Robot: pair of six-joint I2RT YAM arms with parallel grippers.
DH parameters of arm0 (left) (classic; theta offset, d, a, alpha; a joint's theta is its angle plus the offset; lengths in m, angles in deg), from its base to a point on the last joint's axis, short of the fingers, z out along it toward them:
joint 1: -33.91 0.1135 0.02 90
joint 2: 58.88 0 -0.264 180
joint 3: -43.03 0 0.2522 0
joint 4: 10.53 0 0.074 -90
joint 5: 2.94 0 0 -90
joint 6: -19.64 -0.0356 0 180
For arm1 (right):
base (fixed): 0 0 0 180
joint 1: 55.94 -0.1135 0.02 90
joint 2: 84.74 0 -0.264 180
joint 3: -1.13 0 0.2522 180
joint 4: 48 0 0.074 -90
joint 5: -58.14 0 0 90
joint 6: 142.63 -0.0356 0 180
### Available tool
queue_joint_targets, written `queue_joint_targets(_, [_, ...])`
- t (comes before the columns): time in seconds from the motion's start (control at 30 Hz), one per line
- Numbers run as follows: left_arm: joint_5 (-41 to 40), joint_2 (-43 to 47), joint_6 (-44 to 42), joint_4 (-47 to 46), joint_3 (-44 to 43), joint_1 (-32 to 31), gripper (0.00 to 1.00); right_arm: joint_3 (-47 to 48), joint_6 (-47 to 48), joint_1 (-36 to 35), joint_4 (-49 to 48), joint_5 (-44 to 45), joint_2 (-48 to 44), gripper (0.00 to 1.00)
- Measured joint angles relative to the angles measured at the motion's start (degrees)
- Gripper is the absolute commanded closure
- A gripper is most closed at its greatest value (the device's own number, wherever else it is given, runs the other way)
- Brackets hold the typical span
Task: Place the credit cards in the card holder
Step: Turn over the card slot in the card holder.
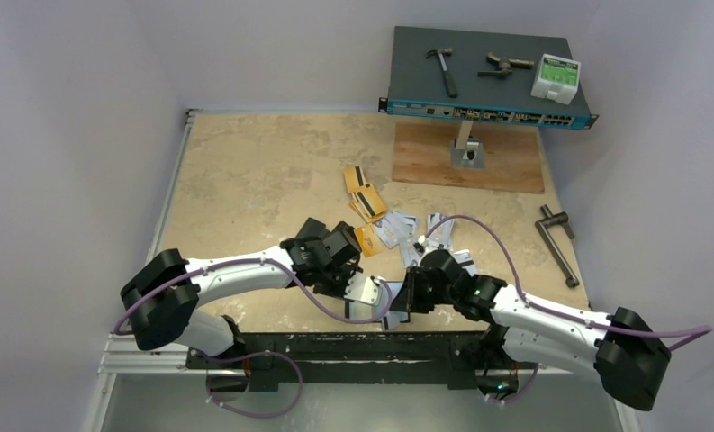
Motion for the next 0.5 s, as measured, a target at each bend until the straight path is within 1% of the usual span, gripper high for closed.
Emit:
queue_joint_targets(0.23, [0.0, 0.02, -0.02, 0.0, 0.0, 0.0, 0.68, 2.16, 2.01, 1.07, -2.23, -2.47, 2.69, 1.0])
queue_joint_targets(0.37, [-0.02, 0.02, -0.02, 0.0, 0.0, 0.0, 0.68, 4.7, 3.43, 1.11, -5.53, -4.5, 4.98, 1.0])
queue_joint_targets(0.5, [-0.02, 0.02, -0.04, 0.0, 0.0, 0.0, 0.68, 5.05, 3.98, 1.11, -8.68, -6.27, 6.78, 1.0])
